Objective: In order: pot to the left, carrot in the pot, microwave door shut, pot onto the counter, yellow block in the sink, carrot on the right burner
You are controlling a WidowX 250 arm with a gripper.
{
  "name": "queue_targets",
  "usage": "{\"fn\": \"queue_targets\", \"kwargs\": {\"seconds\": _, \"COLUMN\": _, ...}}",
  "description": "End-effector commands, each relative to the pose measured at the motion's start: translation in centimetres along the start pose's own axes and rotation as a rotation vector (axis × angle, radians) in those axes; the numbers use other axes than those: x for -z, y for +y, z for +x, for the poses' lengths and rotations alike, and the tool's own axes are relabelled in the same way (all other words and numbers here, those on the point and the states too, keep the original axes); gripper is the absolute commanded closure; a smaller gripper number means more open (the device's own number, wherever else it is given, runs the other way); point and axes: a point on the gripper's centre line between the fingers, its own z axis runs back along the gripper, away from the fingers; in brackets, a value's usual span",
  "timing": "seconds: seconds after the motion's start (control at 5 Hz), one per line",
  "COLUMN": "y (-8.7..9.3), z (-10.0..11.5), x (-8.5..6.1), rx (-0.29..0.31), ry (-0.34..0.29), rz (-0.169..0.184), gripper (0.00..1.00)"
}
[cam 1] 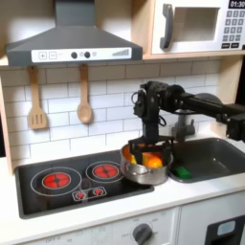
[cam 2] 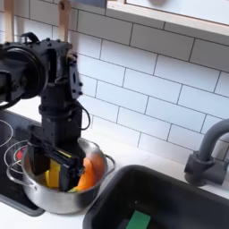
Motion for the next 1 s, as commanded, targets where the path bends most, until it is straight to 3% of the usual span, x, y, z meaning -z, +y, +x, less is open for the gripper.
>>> {"fn": "queue_targets", "kwargs": {"seconds": 0.0, "y": -0.5, "z": 0.0, "x": 0.0, "rx": 0.000, "ry": 0.000, "rz": -0.004, "gripper": 0.00}}
{"fn": "queue_targets", "kwargs": {"seconds": 0.2, "y": -0.5, "z": 0.2, "x": -0.1, "rx": 0.006, "ry": -0.008, "rz": 0.005, "gripper": 0.00}}
{"fn": "queue_targets", "kwargs": {"seconds": 0.4, "y": 0.4, "z": 0.6, "x": -0.6, "rx": -0.054, "ry": -0.031, "rz": 0.039, "gripper": 0.00}}
{"fn": "queue_targets", "kwargs": {"seconds": 0.6, "y": 0.7, "z": 0.8, "x": -1.0, "rx": -0.058, "ry": -0.027, "rz": 0.049, "gripper": 0.00}}
{"fn": "queue_targets", "kwargs": {"seconds": 0.8, "y": 1.1, "z": 0.9, "x": -2.5, "rx": -0.075, "ry": -0.062, "rz": 0.063, "gripper": 0.00}}
